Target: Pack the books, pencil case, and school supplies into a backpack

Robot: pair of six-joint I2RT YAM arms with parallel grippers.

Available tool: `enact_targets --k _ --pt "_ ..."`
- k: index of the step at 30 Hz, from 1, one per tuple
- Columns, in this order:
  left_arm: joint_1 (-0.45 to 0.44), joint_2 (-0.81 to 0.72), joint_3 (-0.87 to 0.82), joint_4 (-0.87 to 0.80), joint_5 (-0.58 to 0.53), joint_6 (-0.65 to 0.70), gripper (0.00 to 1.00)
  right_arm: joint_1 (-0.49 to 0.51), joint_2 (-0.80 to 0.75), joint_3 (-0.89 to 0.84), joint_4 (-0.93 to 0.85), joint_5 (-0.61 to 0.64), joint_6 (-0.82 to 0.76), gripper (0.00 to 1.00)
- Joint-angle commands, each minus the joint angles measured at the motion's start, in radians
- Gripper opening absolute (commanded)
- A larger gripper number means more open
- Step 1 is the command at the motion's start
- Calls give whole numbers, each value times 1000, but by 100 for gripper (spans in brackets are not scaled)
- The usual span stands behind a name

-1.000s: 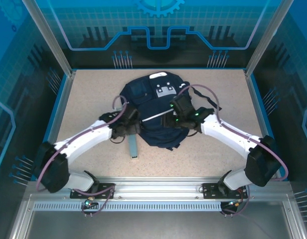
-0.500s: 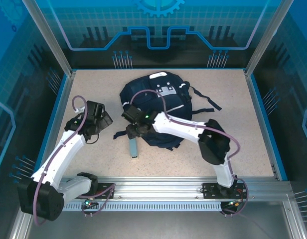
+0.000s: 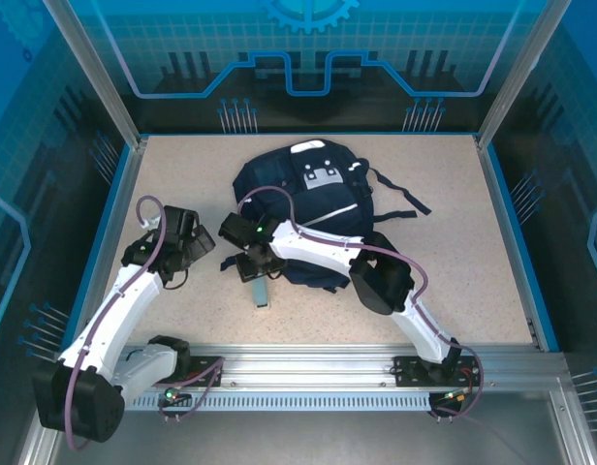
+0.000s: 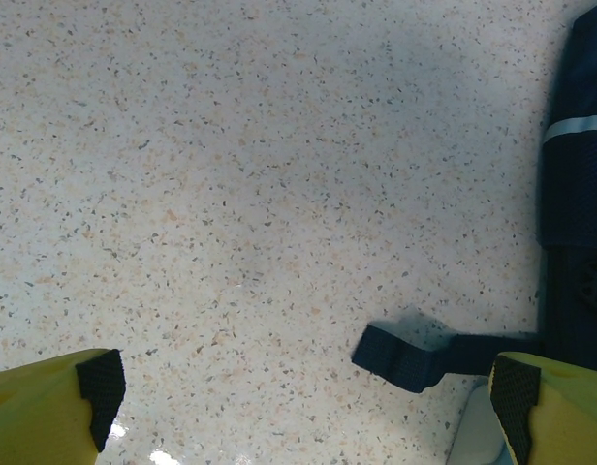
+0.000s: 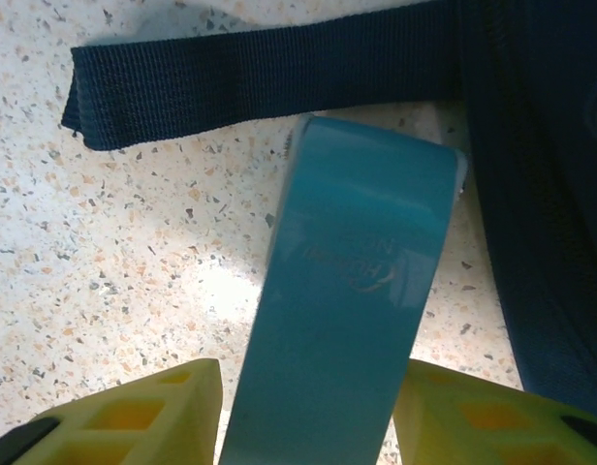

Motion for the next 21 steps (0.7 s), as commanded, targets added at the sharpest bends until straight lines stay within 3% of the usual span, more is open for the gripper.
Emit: enact_targets --k 1,6,9,15,18,21 --pt "12 -16 -15 -16 13 26 99 18 44 36 -62 -35 11 47" --pt "12 -26 -28 -16 17 27 99 19 40 32 -66 -11 10 43" --pt "12 -35 -32 -21 18 30 99 18 26 28 -64 6 4 34" --pt "12 -66 -33 -26 38 41 99 17 -122 -59 -1 58 -29 26" --pt "12 -77 -38 11 124 109 99 12 -258 -122 49 60 -84 25" --pt "10 -87 -52 77 281 167 99 0 -420 -212 108 108 -119 25"
